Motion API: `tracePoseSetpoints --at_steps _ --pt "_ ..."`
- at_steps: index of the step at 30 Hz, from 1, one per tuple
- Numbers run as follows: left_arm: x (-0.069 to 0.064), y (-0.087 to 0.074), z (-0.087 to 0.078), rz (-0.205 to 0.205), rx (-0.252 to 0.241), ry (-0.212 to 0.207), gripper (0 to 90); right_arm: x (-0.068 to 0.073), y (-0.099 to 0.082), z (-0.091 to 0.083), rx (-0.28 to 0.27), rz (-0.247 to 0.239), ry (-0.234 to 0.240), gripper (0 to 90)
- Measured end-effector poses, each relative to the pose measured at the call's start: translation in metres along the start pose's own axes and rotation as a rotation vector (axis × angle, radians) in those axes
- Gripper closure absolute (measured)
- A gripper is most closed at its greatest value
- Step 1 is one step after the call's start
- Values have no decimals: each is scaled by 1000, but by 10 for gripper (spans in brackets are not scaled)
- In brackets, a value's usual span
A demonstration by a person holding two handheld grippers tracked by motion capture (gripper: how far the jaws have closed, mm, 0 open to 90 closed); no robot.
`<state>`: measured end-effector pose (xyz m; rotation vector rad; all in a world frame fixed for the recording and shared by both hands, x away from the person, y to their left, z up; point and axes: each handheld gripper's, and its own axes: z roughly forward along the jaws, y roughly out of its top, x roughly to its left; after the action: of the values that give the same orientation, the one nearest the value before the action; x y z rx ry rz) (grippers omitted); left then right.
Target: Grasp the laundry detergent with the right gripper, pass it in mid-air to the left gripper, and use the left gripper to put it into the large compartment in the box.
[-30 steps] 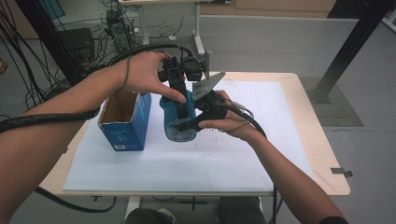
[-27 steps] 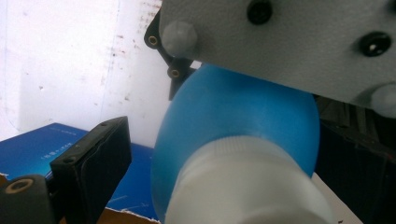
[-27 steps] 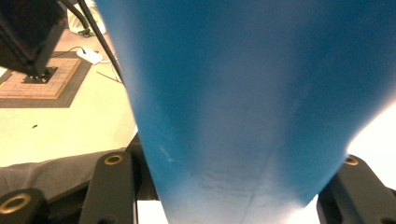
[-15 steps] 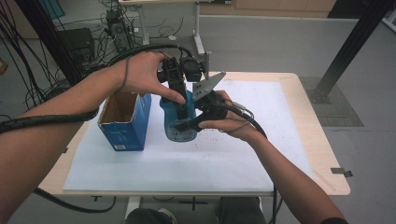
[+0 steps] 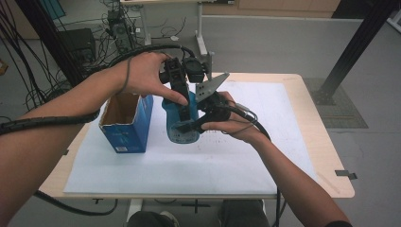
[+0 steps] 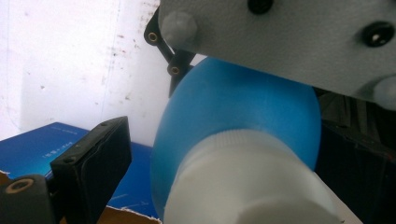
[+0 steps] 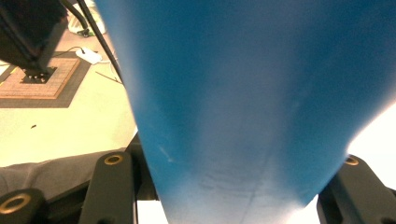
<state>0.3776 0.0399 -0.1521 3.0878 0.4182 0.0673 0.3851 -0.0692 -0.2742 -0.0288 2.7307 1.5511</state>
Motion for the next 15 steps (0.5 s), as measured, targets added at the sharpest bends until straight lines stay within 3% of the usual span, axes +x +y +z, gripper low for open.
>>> tracePoseSetpoints --at_steps 15 --pt "1 0 2 5 0 0 72 -1 0 1 -7 -10 2 437"
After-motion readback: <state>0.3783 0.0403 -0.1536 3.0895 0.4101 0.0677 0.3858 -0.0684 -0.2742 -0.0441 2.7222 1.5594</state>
